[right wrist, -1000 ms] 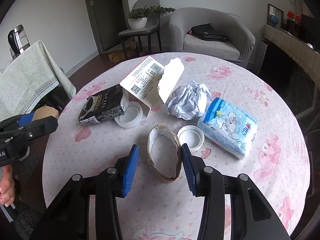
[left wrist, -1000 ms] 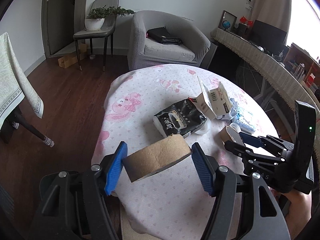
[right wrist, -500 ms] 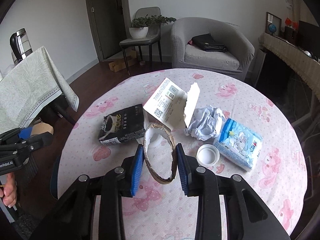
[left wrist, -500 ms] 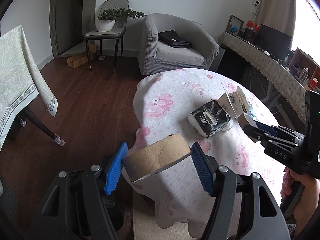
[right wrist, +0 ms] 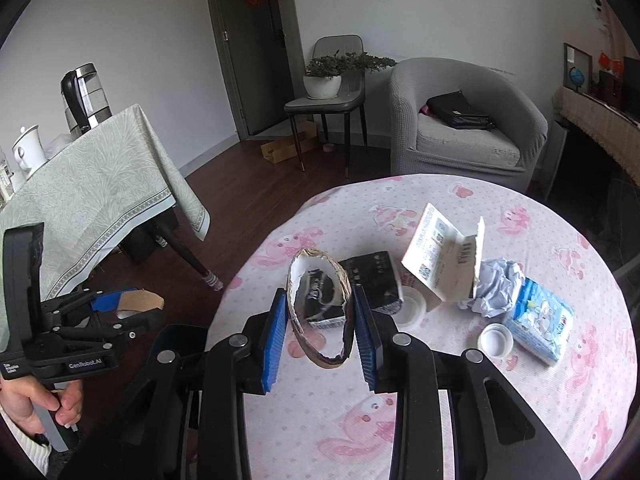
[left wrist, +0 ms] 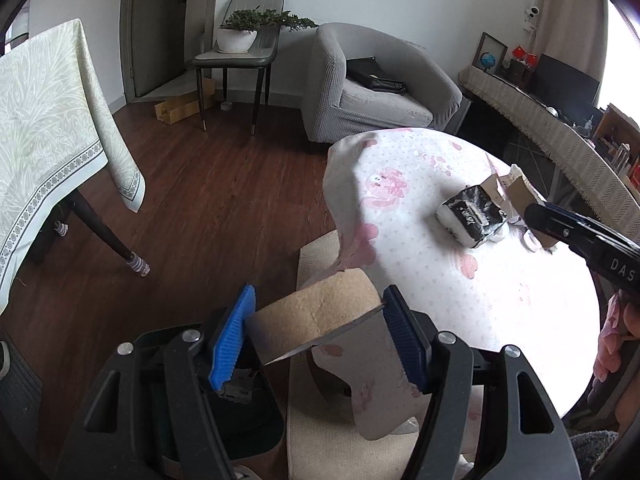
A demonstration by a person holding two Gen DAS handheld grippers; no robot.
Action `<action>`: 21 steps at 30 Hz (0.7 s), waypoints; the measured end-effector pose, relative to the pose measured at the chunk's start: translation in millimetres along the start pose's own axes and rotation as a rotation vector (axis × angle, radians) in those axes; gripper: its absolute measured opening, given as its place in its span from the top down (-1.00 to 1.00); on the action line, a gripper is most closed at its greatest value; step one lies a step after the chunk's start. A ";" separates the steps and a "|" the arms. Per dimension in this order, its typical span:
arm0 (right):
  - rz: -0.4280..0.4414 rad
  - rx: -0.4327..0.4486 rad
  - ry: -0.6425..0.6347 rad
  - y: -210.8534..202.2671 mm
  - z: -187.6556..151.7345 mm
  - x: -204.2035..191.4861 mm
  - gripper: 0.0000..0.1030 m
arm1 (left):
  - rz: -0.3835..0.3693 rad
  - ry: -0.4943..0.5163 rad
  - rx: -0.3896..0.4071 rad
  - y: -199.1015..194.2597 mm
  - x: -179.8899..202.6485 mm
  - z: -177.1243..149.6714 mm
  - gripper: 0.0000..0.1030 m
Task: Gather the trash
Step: 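Carry the tape roll over the teal bin and open the left tool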
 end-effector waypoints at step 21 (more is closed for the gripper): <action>0.204 -0.068 -0.146 43.7 -4.4 -126.9 0.36 | 0.120 -0.081 -0.199 42.8 -106.4 -66.1 -0.33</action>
Point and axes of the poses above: each gripper's, at about its wrist camera, not at the fingertips, and y roughly the way its jaws point, x to its right, z to its top, the point moved 5 cm from there along y, roughly the way its jaws point, and after that the axes turned 3 degrees about -z, right-handed, at the moved point
